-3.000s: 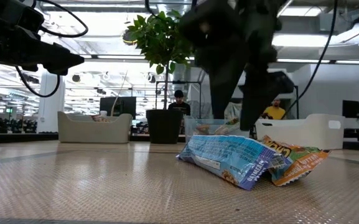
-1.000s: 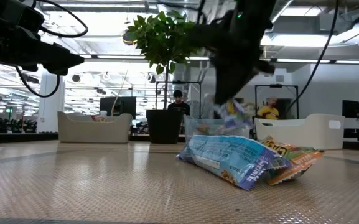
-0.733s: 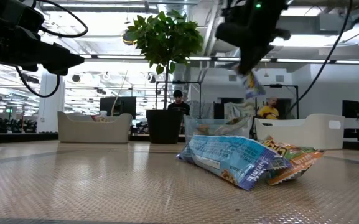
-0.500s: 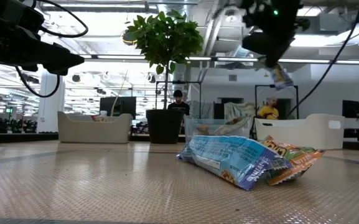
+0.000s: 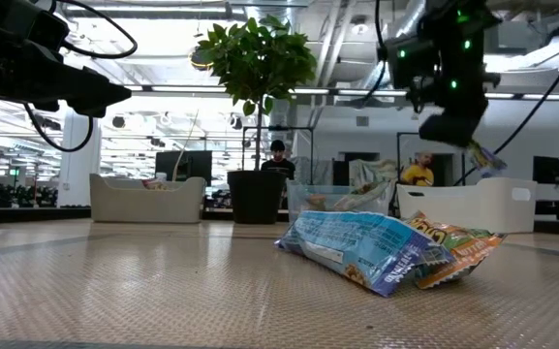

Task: Pick and place Granola Bars by type
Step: Put the blue granola bar into the white bin

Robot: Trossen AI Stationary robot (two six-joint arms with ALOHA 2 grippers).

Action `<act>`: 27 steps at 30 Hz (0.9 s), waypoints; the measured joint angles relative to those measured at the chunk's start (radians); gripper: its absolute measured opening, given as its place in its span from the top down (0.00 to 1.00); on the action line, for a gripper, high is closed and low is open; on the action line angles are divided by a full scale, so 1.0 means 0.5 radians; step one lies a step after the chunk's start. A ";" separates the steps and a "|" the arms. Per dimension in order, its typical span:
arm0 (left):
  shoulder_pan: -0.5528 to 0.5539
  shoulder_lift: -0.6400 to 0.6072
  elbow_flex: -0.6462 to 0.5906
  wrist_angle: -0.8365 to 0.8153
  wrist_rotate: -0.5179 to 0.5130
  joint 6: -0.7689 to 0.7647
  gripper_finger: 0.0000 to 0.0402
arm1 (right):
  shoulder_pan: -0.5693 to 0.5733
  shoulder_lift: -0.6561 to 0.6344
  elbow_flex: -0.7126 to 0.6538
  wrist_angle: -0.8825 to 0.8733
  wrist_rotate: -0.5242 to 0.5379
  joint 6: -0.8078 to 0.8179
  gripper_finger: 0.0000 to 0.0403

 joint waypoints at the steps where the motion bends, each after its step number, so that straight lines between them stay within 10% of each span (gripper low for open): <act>1: 0.000 0.000 0.001 -0.001 0.000 0.000 0.47 | -0.032 -0.011 -0.043 0.074 -0.019 -0.071 0.98; 16: 0.000 0.000 0.000 -0.001 0.000 0.000 0.47 | -0.063 -0.060 -0.207 0.540 -0.357 -0.255 0.49; 27: 0.000 0.000 0.000 0.000 0.000 0.000 0.47 | 0.543 -0.126 0.023 0.952 -1.198 0.236 0.30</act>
